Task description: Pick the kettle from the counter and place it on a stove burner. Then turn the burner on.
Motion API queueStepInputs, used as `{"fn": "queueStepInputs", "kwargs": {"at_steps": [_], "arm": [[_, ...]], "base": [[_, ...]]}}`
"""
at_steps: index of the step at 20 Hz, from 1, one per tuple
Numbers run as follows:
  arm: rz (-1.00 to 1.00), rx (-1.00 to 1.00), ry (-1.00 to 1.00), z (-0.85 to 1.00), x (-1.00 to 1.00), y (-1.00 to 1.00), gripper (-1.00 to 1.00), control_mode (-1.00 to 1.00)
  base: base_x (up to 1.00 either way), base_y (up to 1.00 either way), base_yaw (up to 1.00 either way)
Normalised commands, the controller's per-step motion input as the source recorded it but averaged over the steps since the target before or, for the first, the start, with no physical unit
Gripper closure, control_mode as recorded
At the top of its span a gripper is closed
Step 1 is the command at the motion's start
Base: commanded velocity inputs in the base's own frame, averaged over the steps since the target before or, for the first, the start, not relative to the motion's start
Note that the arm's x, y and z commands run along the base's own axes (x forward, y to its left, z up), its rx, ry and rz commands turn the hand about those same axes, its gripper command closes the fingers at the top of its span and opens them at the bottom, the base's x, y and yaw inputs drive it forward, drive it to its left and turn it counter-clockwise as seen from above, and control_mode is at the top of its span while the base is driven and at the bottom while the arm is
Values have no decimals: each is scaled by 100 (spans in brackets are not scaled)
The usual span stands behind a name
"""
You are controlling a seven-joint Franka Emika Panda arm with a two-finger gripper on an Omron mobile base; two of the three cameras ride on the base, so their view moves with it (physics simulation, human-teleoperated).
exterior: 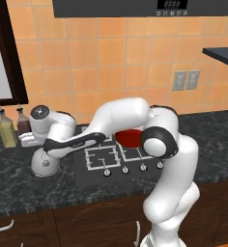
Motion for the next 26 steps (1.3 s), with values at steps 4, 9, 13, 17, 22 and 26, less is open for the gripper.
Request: {"fn": "queueStepInputs", "kwargs": {"at_steps": [4, 9, 13, 17, 22, 26], "arm": [[-4, 0, -1, 60, -33, -16, 100, -100], [-9, 0, 0, 27, -30, -62, 100, -100], [-10, 0, 0, 21, -15, -83, 100, -100], [-11, 0, 0, 13, -1, -84, 100, -100], [-12, 0, 0, 7, 0, -82, 100, -100], [-10, 0, 0, 2, 19, -66, 100, -100]], "base": [[0, 0, 0], [0, 0, 0], [0, 0, 0], [0, 0, 0], [0, 0, 0], [0, 0, 0]]}}
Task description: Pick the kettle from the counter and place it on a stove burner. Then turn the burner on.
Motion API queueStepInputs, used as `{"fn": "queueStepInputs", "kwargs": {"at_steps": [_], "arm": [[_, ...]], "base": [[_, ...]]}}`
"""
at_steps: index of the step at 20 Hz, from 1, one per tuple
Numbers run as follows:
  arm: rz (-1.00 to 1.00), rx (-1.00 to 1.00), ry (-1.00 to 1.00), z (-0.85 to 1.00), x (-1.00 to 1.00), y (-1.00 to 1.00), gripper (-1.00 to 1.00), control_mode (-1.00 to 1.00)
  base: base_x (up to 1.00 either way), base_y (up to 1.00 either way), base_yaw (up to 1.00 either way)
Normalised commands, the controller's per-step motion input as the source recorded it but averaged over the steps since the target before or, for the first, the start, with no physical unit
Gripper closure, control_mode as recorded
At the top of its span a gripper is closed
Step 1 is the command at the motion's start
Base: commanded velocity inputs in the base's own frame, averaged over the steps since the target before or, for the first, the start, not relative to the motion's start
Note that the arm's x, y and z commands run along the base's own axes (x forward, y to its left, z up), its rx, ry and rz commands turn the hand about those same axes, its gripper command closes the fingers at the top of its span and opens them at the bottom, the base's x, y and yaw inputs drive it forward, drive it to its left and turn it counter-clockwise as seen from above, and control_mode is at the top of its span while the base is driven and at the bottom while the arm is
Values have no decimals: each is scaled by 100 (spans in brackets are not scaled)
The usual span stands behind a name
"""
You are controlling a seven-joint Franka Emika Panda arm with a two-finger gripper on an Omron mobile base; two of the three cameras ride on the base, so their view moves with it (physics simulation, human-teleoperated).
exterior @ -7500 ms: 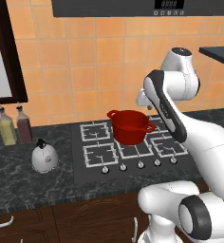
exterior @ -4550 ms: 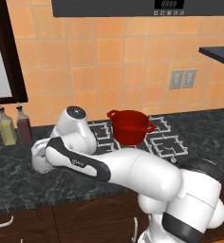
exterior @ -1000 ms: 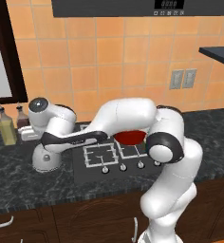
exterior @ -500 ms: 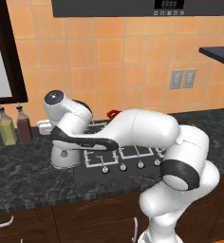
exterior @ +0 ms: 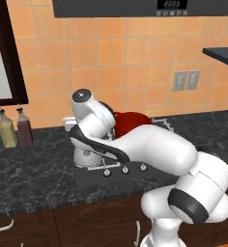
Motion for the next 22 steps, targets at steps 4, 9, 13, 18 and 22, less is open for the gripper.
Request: {"fn": "queueStepInputs", "kwargs": {"at_steps": [4, 9, 13, 18, 22], "arm": [[-5, 0, 0, 1, 47, -44, 100, -100], [-1, 0, 0, 0, 59, -31, 100, -100], [0, 0, 0, 0, 59, -24, 100, -100], [0, 0, 0, -1, 50, -2, 100, -100], [1, -5, 0, -2, 37, 0, 100, -100]], "base": [[0, 0, 0], [0, 0, 0], [0, 0, 0], [0, 0, 0], [0, 0, 0]]}}
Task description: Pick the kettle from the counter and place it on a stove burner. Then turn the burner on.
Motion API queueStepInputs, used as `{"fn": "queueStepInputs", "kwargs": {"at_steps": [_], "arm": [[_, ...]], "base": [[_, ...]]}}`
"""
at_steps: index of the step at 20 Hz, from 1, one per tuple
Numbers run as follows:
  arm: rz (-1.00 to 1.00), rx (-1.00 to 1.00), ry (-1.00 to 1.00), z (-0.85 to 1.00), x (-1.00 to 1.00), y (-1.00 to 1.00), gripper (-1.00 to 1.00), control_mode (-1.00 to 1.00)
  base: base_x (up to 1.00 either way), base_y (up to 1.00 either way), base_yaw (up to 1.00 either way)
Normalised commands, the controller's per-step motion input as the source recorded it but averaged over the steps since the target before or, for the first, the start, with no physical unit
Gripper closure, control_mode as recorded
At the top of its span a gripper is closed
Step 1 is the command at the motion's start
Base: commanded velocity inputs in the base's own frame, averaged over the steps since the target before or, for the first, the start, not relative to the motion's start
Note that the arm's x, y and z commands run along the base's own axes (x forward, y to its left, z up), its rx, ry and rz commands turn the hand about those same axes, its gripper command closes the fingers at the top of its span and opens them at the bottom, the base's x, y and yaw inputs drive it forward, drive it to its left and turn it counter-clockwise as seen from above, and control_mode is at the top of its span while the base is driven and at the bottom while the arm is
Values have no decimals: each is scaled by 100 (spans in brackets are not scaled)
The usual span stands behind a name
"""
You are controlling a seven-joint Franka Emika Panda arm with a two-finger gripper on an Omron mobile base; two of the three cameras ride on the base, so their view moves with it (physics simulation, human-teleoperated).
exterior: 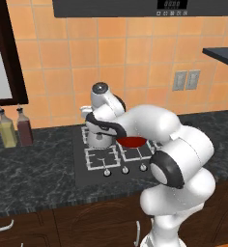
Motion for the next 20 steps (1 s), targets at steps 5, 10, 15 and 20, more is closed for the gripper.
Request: {"fn": "queueStepInputs", "kwargs": {"at_steps": [5, 10, 15, 20], "arm": [[3, -9, 0, -12, 23, 0, 100, -100], [3, -6, 0, -16, 19, 0, 100, -100], [0, -3, 0, -23, 15, 10, 100, -100], [0, -4, 0, -29, 14, 24, 100, -100]], "base": [[0, 0, 0], [0, 0, 0], [0, 0, 0], [0, 0, 0]]}}
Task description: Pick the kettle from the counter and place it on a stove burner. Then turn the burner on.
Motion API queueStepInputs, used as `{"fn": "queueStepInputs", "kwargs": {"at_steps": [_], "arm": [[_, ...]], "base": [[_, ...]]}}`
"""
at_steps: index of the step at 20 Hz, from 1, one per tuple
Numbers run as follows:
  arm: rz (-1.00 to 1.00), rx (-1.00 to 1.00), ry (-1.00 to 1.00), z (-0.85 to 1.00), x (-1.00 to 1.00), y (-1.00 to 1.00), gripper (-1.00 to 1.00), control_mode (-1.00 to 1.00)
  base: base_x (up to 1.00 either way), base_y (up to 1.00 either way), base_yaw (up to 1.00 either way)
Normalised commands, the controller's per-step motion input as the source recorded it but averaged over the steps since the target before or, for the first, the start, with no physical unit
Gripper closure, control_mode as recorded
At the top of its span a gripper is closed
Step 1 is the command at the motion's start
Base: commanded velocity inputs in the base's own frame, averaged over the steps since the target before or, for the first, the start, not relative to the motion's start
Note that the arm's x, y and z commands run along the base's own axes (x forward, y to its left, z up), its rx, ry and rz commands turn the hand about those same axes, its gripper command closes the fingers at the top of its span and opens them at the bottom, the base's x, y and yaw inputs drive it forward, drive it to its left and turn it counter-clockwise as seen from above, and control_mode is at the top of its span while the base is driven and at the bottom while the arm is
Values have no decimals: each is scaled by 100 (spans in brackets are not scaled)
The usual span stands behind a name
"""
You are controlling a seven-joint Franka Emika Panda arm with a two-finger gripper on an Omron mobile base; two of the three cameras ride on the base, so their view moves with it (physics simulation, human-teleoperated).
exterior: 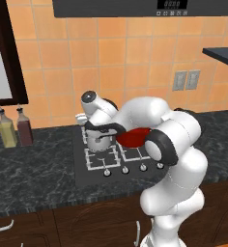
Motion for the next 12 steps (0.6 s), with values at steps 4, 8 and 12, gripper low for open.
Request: {"fn": "queueStepInputs", "kwargs": {"at_steps": [4, 8, 12], "arm": [[0, -1, 0, -13, 9, 21, 100, -100], [0, -1, 0, -15, 3, 7, 100, -100], [0, -1, 0, -33, 0, 1, 100, -100]], "base": [[0, 0, 0], [0, 0, 0], [0, 0, 0]]}}
